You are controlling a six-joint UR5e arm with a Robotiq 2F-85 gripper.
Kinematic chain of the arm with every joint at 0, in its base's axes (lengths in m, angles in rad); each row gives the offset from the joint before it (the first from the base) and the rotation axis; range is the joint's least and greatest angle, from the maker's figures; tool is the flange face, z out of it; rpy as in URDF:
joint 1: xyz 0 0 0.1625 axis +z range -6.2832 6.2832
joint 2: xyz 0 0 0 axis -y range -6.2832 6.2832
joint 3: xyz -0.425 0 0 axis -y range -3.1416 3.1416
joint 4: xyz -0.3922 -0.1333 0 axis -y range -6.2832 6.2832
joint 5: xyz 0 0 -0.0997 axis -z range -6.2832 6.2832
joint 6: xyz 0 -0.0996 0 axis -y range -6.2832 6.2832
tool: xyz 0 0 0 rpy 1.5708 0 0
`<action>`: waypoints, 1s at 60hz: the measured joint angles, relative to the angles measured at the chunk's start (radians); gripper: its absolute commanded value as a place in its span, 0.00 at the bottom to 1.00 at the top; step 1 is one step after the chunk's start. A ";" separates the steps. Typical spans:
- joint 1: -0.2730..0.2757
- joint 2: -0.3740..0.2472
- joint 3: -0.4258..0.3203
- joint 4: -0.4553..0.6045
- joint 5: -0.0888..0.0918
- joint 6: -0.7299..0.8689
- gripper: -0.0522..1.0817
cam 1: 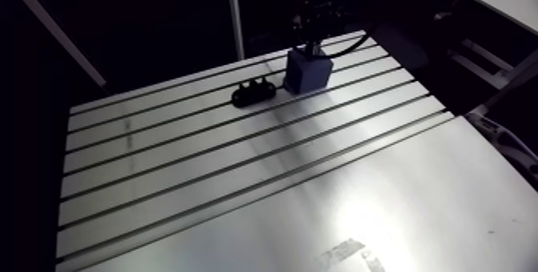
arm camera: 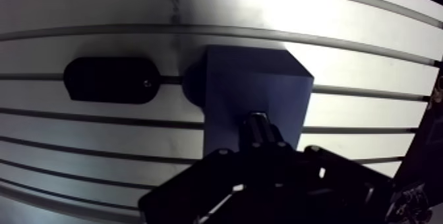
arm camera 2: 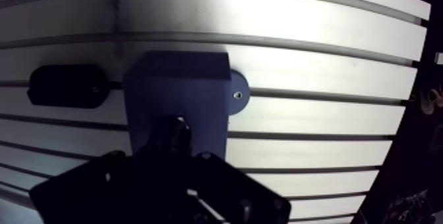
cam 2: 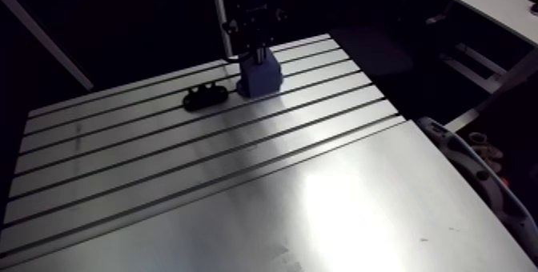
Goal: Pick up the M10 bolt and insert it into the hex recess until seated.
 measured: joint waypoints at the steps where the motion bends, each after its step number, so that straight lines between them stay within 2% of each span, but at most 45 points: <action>1: 0.000 0.000 0.000 0.000 0.000 0.000 0.99; 60: -0.003 -0.007 -0.011 0.003 0.001 0.000 0.99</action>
